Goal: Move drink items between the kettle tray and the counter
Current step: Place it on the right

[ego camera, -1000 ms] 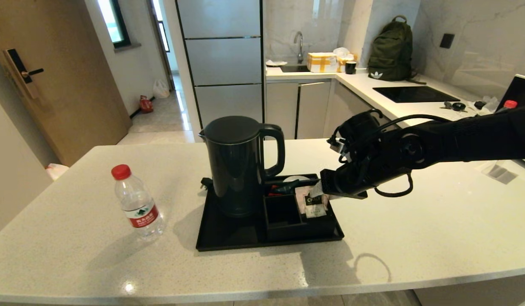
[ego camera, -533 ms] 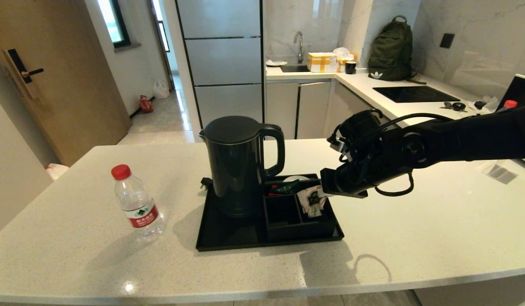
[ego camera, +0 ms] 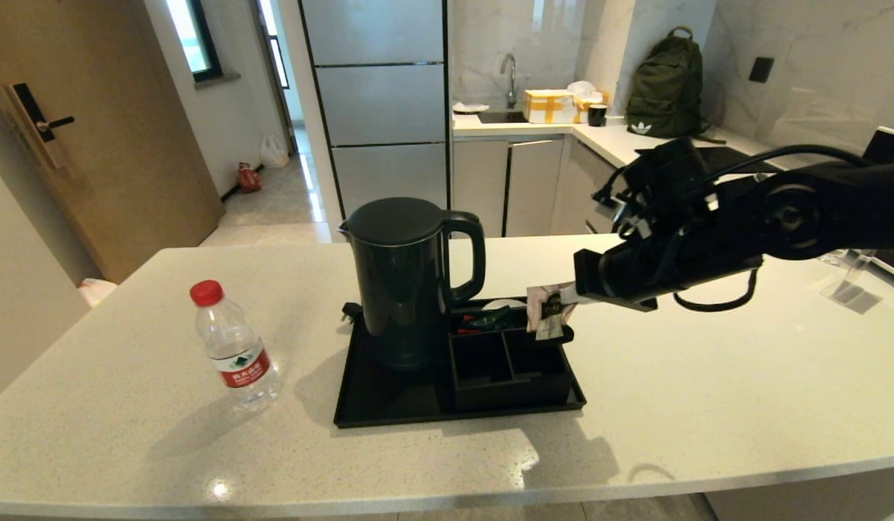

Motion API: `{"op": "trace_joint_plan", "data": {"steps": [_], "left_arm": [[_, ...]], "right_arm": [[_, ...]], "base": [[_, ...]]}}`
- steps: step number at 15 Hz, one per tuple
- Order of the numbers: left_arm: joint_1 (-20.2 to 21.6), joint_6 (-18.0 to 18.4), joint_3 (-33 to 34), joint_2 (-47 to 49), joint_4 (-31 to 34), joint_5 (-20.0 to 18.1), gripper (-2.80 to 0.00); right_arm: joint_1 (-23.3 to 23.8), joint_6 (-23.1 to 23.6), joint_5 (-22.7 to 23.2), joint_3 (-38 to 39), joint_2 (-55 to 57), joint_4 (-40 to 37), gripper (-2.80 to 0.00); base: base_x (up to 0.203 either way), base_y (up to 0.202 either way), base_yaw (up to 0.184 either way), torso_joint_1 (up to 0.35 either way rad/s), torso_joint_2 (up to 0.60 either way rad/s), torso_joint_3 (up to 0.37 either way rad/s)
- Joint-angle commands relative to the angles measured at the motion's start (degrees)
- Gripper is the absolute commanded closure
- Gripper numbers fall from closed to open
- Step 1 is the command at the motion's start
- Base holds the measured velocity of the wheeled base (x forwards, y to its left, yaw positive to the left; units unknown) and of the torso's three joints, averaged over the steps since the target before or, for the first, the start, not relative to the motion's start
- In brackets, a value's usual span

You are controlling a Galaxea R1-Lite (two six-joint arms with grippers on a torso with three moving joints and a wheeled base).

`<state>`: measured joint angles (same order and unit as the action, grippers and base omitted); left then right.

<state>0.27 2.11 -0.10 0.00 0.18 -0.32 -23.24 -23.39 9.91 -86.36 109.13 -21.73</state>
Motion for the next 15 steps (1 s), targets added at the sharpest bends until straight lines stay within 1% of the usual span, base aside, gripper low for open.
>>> {"op": "trace_joint_plan", "data": {"steps": [1, 2, 3, 4, 6, 8, 10, 11, 15], "left_arm": [[0.00, 0.00, 0.01, 0.03, -0.01, 0.00, 0.00], [0.00, 0.00, 0.01, 0.06, -0.01, -0.04, 0.00], [0.00, 0.00, 0.01, 0.02, -0.01, -0.04, 0.00], [0.00, 0.00, 0.01, 0.00, -0.01, -0.04, 0.00], [0.00, 0.00, 0.01, 0.00, -0.01, -0.04, 0.00], [0.00, 0.00, 0.01, 0.01, -0.01, -0.04, 0.00], [0.00, 0.00, 0.01, 0.02, -0.01, -0.04, 0.00], [0.00, 0.00, 0.01, 0.00, -0.01, -0.01, 0.00], [0.00, 0.00, 0.01, 0.09, -0.01, -0.04, 0.00]], "right_arm": [[2.31, -0.91, -2.05, 2.14, -9.51, -0.19, 0.00], [4.38, -1.37, -4.61, 3.84, -12.16, -0.20, 0.00], [7.58, -1.43, -6.93, 6.33, -14.25, -0.07, 0.00], [10.71, -1.18, -8.18, 8.79, -15.94, 0.12, 0.00], [16.57, 0.98, -8.83, 13.16, -17.50, 0.33, 0.00], [17.60, 2.35, -8.86, 14.19, -17.17, 1.13, 0.00], [22.39, 4.97, -8.88, 18.98, -11.87, 5.99, 0.00], [23.48, 5.91, -9.02, 19.94, -9.35, 7.98, 0.00], [24.84, 6.70, -10.91, 19.74, -0.03, 13.28, 0.00]], "base": [[0.000, 0.000, 0.000, 0.000, 0.00, 0.000], [0.000, 0.000, 0.000, 0.000, 0.00, 0.000], [0.000, 0.000, 0.000, 0.000, 0.00, 0.000], [0.000, 0.000, 0.000, 0.000, 0.00, 0.000], [0.000, 0.000, 0.000, 0.000, 0.00, 0.000], [0.000, 0.000, 0.000, 0.000, 0.00, 0.000], [0.000, 0.000, 0.000, 0.000, 0.00, 0.000], [0.000, 0.000, 0.000, 0.000, 0.00, 0.000], [0.000, 0.000, 0.000, 0.000, 0.00, 0.000]]}}
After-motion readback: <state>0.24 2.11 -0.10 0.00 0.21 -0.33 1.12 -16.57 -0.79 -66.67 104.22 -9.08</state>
